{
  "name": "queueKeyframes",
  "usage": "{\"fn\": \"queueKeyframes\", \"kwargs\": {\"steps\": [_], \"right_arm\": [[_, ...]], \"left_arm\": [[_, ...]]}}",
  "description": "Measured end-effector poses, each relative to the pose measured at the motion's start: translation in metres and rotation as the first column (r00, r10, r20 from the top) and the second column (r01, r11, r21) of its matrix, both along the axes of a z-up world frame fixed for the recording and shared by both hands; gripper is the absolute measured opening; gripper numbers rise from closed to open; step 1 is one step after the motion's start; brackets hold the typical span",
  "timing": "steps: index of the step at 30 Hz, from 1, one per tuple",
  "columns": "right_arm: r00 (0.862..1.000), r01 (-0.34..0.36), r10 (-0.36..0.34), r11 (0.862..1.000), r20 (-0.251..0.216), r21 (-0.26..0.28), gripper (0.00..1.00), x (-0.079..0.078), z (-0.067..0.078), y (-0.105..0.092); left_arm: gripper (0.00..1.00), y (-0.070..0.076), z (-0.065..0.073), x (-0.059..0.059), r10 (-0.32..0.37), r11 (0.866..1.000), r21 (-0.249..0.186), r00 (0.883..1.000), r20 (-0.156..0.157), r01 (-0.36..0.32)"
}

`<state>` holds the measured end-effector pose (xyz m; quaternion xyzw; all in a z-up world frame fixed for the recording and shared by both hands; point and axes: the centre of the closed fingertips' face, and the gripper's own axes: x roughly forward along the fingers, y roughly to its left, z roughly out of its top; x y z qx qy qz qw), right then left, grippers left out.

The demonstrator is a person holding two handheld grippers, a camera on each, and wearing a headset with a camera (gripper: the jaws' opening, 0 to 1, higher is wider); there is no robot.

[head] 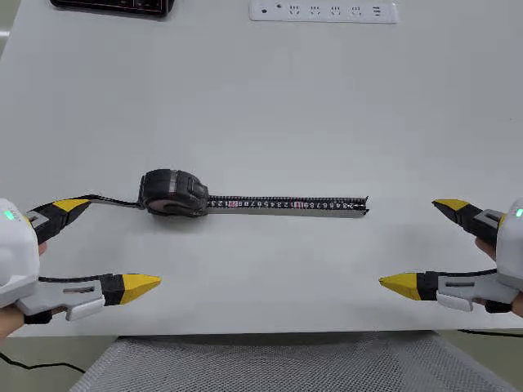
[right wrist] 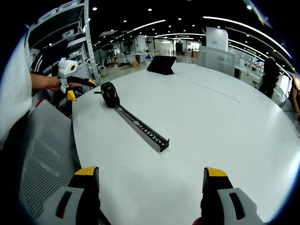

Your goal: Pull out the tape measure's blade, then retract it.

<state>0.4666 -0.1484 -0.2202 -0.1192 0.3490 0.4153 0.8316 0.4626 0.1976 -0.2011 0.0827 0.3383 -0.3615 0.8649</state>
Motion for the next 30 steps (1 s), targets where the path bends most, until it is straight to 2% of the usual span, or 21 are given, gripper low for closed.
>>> {"fn": "queueKeyframes", "kwargs": {"steps": [30], "right_arm": [[1.0,-0.016,0.016,1.0,0.005,-0.013,0.91,-0.0008,0.0025,0.0032]], "left_arm": [[0.9,0.0019,0.0005,-0.0007,0.013,1.0,-0.007,1.0,-0.003,-0.013]]}}
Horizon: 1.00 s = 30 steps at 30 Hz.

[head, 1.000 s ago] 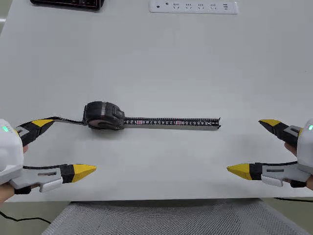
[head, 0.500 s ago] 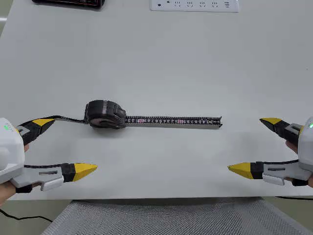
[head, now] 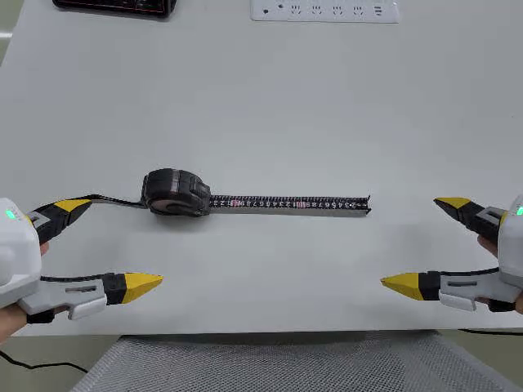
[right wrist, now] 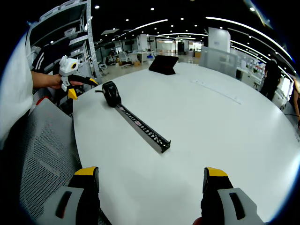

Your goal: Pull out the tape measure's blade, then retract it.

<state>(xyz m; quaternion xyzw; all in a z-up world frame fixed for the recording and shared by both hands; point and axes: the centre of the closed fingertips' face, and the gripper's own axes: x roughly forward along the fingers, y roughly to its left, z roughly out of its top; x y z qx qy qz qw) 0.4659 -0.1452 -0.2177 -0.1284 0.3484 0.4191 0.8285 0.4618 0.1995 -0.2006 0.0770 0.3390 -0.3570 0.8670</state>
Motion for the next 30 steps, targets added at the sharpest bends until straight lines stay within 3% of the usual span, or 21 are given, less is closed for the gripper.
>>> {"fn": "queueKeyframes", "kwargs": {"steps": [30], "right_arm": [[1.0,0.006,-0.006,1.0,0.011,-0.009,0.9,0.0018,0.0028,-0.0051]], "left_arm": [[0.88,-0.0003,0.001,-0.002,0.004,1.0,-0.001,1.0,-0.006,-0.004]]}}
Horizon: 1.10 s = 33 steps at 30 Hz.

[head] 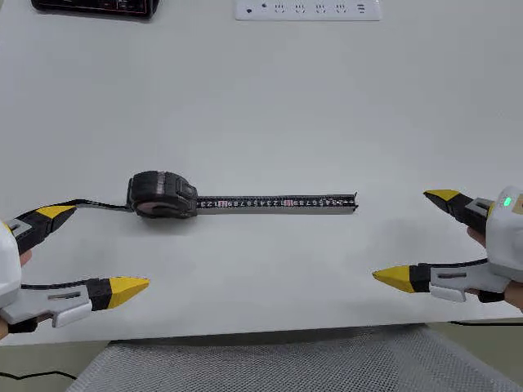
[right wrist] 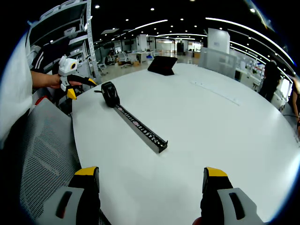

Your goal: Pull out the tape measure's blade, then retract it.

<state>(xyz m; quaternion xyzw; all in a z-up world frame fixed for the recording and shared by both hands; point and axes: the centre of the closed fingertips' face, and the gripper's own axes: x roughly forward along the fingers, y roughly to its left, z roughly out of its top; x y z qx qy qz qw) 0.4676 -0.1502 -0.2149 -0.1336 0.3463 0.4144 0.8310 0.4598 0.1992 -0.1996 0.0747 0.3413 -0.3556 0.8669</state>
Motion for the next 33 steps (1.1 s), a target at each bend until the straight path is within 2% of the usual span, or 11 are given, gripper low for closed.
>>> {"fn": "queueKeyframes", "kwargs": {"steps": [33], "right_arm": [[1.0,-0.001,0.001,1.0,0.003,0.001,0.9,0.0001,0.0018,0.0003]], "left_arm": [[0.88,-0.0009,0.001,0.0027,0.016,1.0,-0.004,1.0,-0.001,-0.016]]}}
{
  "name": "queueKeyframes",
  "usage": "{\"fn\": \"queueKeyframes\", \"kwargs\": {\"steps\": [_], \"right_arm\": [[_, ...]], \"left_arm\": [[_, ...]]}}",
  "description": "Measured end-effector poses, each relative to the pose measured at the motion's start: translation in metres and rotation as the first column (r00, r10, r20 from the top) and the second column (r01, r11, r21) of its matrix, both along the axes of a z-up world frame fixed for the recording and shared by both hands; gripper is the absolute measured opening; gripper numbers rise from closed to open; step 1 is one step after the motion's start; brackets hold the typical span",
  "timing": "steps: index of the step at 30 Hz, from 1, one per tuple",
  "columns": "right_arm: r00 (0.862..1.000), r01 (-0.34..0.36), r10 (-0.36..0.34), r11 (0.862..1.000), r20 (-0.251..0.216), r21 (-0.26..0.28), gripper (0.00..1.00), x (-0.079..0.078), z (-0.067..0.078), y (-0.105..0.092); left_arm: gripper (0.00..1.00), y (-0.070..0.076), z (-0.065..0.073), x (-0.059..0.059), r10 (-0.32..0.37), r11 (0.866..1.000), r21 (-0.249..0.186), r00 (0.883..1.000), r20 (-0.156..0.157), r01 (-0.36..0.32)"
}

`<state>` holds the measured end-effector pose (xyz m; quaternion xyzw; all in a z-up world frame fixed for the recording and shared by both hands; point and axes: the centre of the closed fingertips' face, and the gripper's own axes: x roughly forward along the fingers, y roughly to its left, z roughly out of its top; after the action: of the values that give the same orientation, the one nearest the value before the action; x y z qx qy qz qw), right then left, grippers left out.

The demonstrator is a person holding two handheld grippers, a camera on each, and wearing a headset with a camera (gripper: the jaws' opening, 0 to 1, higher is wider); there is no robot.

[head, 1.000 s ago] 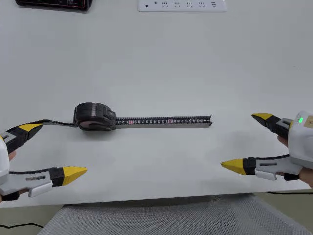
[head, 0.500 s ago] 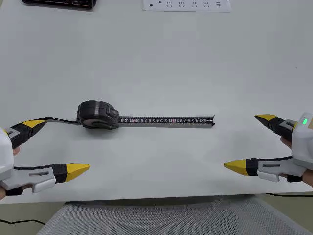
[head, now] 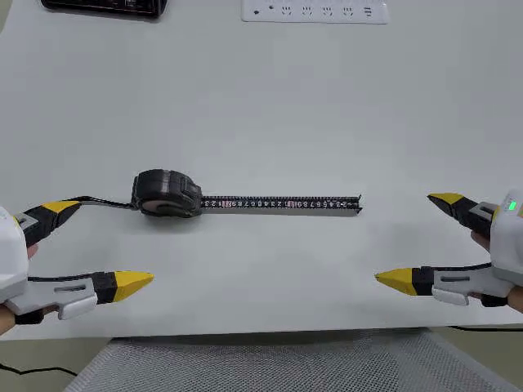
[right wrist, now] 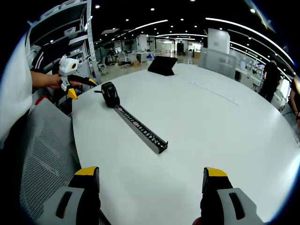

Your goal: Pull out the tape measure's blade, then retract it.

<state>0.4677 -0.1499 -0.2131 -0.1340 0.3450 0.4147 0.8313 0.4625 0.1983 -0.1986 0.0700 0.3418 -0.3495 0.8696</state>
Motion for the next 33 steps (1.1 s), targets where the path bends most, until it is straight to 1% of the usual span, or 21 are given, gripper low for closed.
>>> {"fn": "queueKeyframes", "kwargs": {"steps": [7,16,25,33], "right_arm": [[1.0,-0.002,0.002,1.0,0.002,0.002,0.9,0.0,0.0003,0.0017],[1.0,-0.001,0.001,1.0,0.0,0.002,0.9,-0.0003,-0.0004,0.0013],[1.0,-0.002,0.002,1.0,0.001,0.003,0.9,0.0005,-0.0007,0.0019],[1.0,-0.007,0.007,1.0,0.003,0.01,0.89,0.0056,-0.0019,0.0054]], "left_arm": [[0.88,0.0018,0.0018,0.0018,0.006,1.0,-0.002,1.0,0.003,-0.006],[0.88,0.0027,0.001,0.0023,0.01,1.0,-0.002,1.0,0.001,-0.01],[0.88,-0.0008,0.0,0.003,0.011,1.0,-0.006,1.0,0.0,-0.011],[0.88,-0.0047,-0.003,0.0088,0.024,1.0,-0.006,1.0,-0.003,-0.024]]}}
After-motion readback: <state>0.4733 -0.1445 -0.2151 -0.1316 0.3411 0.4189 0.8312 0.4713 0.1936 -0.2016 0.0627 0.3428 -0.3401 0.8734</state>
